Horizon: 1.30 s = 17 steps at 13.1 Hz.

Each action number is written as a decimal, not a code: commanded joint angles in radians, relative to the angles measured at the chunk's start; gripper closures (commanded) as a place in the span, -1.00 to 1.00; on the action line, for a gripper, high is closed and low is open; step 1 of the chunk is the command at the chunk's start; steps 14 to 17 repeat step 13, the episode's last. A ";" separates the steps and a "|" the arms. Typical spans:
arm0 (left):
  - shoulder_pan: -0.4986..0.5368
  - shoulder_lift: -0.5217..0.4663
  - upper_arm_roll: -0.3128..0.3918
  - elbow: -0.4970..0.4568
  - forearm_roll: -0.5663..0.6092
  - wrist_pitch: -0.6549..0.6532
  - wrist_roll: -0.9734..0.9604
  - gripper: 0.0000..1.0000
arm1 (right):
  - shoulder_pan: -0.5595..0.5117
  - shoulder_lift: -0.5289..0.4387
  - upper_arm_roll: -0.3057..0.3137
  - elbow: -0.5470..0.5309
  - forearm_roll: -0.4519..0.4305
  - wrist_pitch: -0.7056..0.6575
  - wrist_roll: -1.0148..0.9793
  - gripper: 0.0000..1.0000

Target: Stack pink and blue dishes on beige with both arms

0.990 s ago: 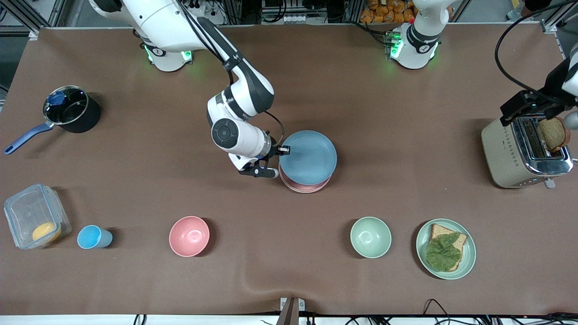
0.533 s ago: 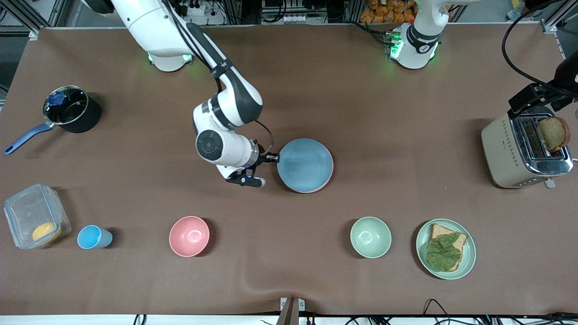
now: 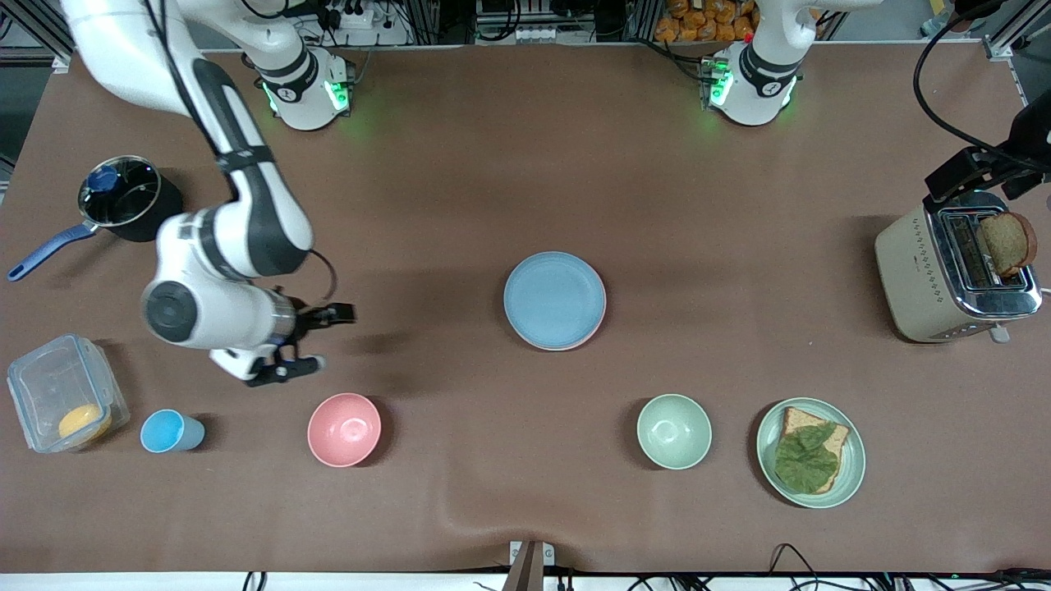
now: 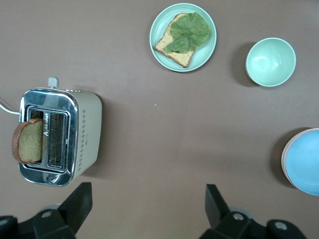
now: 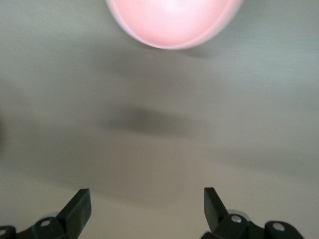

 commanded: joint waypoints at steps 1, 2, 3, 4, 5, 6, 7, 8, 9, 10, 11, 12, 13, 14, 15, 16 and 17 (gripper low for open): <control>-0.012 -0.022 -0.016 -0.018 -0.032 -0.009 0.021 -1.00 | -0.108 -0.202 0.022 -0.109 -0.049 -0.062 -0.086 -1.00; -0.012 -0.025 -0.024 -0.018 -0.032 -0.010 0.014 -1.00 | -0.162 -0.245 0.024 -0.089 -0.049 -0.108 -0.086 -1.00; -0.007 -0.023 -0.024 -0.017 -0.032 -0.018 0.004 -1.00 | -0.200 -0.281 0.024 -0.060 -0.049 -0.156 -0.101 -1.00; -0.001 -0.022 -0.023 -0.012 -0.030 -0.018 0.021 -1.00 | -0.222 -0.313 0.022 -0.034 -0.051 -0.199 -0.103 -1.00; -0.001 -0.017 -0.023 -0.012 -0.032 -0.018 0.020 -1.00 | -0.228 -0.348 0.021 -0.012 -0.053 -0.225 -0.088 -1.00; -0.001 -0.017 -0.023 -0.013 -0.032 -0.018 0.020 -1.00 | -0.231 -0.374 0.018 0.000 -0.056 -0.255 -0.075 -1.00; -0.001 -0.019 -0.023 -0.013 -0.032 -0.018 0.021 -1.00 | -0.254 -0.394 0.015 0.009 -0.056 -0.300 -0.037 -1.00; -0.001 -0.020 -0.020 -0.013 -0.030 -0.021 0.021 -1.00 | -0.266 -0.408 0.015 0.020 -0.056 -0.340 0.018 -1.00; -0.001 -0.020 -0.018 -0.009 -0.026 -0.022 0.017 -1.00 | -0.269 -0.413 0.013 0.046 -0.056 -0.375 0.087 -1.00; 0.000 -0.022 -0.015 -0.007 -0.029 -0.028 0.016 -1.00 | -0.270 -0.413 0.015 0.089 -0.056 -0.413 0.156 -1.00; 0.003 -0.022 -0.011 0.000 -0.032 -0.038 0.016 -1.00 | -0.270 -0.411 0.015 0.118 -0.056 -0.444 0.199 -1.00; 0.011 -0.020 -0.003 0.017 -0.033 -0.054 0.010 -1.00 | -0.268 -0.411 0.015 0.137 -0.056 -0.457 0.210 -1.00; 0.008 -0.016 0.000 0.028 -0.029 -0.068 0.012 -1.00 | -0.268 -0.413 0.016 0.160 -0.060 -0.478 0.210 -1.00; 0.008 -0.016 0.000 0.028 -0.029 -0.068 0.012 -1.00 | -0.268 -0.413 0.016 0.160 -0.060 -0.478 0.210 -1.00; 0.008 -0.016 0.000 0.028 -0.029 -0.068 0.012 -1.00 | -0.268 -0.413 0.016 0.160 -0.060 -0.478 0.210 -1.00; 0.008 -0.016 0.000 0.028 -0.029 -0.068 0.012 -1.00 | -0.268 -0.413 0.016 0.160 -0.060 -0.478 0.210 -1.00; 0.008 -0.016 0.000 0.028 -0.029 -0.068 0.012 -1.00 | -0.268 -0.413 0.016 0.160 -0.060 -0.478 0.210 -1.00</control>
